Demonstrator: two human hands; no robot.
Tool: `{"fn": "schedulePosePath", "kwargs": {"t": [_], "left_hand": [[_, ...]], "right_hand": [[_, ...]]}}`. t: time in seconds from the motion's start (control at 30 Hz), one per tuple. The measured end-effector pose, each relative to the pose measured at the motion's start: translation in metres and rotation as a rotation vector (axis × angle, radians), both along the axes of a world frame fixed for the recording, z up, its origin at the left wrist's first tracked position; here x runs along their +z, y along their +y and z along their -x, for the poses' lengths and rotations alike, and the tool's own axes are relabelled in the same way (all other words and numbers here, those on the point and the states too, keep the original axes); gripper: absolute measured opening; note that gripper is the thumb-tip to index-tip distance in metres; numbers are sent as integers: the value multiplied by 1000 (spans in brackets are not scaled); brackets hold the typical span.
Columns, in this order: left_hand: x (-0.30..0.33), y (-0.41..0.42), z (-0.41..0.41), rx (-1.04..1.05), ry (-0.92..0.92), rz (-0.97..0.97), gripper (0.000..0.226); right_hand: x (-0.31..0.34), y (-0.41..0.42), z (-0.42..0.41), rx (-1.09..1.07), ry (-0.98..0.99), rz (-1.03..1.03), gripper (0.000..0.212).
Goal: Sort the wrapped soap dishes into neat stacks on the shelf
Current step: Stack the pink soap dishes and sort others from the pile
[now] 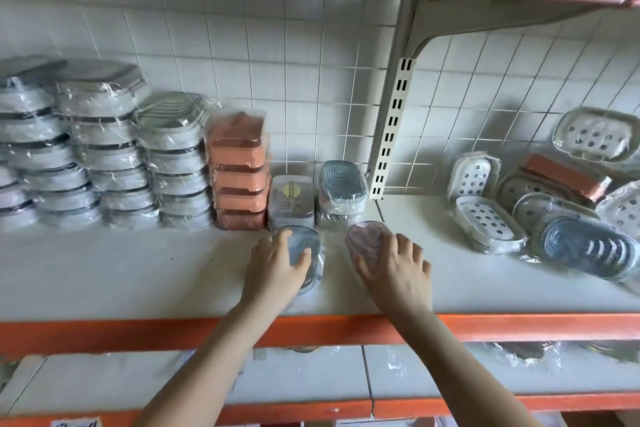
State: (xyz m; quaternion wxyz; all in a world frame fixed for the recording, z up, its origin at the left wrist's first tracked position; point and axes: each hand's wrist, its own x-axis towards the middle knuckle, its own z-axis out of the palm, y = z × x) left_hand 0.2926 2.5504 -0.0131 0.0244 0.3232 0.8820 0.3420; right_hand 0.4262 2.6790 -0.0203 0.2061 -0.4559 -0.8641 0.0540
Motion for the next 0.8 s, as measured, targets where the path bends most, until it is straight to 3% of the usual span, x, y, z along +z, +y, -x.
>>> {"fn": "schedulePosePath", "kwargs": {"t": [0.13,0.2,0.3,0.53,0.67,0.8], "left_hand": [[-7,-18,7,-58,-179,-165,60],[-10,-25,7,-37,-202,-194,60],[-15,-29,11,-12,-200,-244,46],[-12,-32,4,5,-74,-295,23],[-12,-34,2,-23,-21,-320,23],[-14,-35,2,-51,-7,-349,35]], "right_hand": [[7,-18,6,126,237,-188,40],[11,-34,14,265,339,-151,38],[4,-59,26,360,396,28,47],[-14,-68,28,473,260,294,101],[-16,-63,25,523,266,294,106],[-16,-61,22,551,294,285,95]]}}
